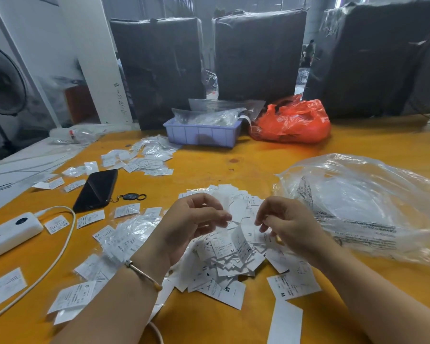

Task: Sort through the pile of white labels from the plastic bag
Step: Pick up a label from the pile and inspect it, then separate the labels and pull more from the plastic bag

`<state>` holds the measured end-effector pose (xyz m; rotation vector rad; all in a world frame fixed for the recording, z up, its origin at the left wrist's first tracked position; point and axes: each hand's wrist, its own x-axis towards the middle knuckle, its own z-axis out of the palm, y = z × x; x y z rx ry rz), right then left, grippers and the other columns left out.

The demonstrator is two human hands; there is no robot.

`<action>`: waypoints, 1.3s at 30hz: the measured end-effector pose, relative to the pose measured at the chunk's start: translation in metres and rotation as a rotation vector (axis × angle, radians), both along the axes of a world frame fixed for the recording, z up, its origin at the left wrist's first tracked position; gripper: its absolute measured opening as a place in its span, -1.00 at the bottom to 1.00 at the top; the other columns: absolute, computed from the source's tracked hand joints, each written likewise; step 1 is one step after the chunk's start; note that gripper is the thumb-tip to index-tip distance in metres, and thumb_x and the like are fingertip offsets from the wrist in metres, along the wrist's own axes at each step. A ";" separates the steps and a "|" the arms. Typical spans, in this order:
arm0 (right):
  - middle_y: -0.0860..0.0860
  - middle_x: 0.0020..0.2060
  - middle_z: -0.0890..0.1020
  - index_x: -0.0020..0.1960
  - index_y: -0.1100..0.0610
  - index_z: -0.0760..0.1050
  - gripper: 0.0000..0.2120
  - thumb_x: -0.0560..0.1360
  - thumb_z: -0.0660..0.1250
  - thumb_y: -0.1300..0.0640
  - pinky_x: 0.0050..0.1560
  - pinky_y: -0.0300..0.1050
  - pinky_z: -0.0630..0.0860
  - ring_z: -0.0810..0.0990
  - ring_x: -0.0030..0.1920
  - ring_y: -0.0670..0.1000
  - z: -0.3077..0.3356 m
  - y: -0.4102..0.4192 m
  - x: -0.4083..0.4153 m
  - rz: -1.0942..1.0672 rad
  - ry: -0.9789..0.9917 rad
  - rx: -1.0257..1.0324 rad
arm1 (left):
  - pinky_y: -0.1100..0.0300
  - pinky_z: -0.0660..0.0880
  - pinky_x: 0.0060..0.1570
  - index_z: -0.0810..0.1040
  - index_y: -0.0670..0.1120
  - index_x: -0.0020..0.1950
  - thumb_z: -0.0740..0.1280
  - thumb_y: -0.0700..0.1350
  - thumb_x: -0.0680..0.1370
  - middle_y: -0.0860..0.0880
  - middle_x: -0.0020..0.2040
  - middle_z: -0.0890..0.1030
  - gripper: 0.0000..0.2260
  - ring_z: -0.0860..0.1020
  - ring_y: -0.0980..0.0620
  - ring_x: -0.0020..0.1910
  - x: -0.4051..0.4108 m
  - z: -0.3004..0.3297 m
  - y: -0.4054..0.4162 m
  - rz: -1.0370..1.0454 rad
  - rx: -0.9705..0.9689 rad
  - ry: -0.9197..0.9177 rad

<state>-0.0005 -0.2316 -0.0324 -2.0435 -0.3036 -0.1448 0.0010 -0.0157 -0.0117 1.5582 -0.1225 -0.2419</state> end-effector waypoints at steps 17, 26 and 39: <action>0.01 -0.46 0.51 -0.24 0.29 0.55 -0.83 0.40 0.49 0.20 -0.44 -0.30 0.31 0.41 -0.45 -0.05 0.002 0.002 -0.004 0.019 0.223 0.342 | 0.30 0.56 -0.25 0.72 -0.10 -0.20 0.54 -0.23 0.41 -0.10 -0.20 0.72 -0.95 0.69 0.05 -0.21 -0.001 -0.011 -0.005 0.098 0.185 -0.116; 0.03 -0.23 0.72 0.01 0.20 0.54 -0.78 0.43 0.41 0.41 -0.34 -0.28 0.52 0.69 -0.32 0.01 0.026 0.003 -0.024 0.003 -0.327 0.425 | 0.32 0.53 -0.27 0.71 -0.08 -0.22 0.56 -0.24 0.37 -0.02 -0.31 0.66 -0.91 0.62 0.10 -0.28 -0.007 -0.006 -0.010 0.019 0.197 -0.211; -0.07 -0.22 0.65 0.04 0.15 0.66 -0.79 0.47 0.30 0.23 -0.36 0.06 0.52 0.61 -0.32 0.02 0.023 0.003 -0.028 -0.139 -0.537 -0.032 | 0.32 0.54 -0.25 0.73 -0.15 -0.13 0.53 -0.17 0.41 -0.12 -0.20 0.72 -0.91 0.65 0.09 -0.25 -0.010 -0.007 -0.014 -0.007 0.137 -0.231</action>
